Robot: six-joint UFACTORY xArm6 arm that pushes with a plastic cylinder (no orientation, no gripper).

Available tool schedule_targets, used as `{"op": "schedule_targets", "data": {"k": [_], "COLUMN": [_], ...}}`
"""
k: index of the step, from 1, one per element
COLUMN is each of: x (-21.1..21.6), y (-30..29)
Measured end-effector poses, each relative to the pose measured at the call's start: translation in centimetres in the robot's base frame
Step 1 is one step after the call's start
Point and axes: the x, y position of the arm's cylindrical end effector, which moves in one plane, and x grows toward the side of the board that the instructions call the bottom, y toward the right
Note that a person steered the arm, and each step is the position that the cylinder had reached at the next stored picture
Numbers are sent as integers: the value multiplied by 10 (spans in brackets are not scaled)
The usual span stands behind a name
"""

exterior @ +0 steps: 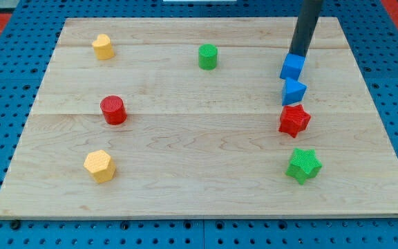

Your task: Place the green circle blue cube in a vertical line

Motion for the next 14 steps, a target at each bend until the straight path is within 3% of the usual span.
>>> {"op": "schedule_targets", "data": {"k": [1, 2, 3, 4, 5, 6, 7, 8, 11, 12, 13, 14], "x": [-31, -39, -59, -72, -54, -1, 12, 11, -25, -47, -47, -18], "y": [-10, -96, -85, -154, -226, -218, -143, -90, -165, -154, -101, -54]}}
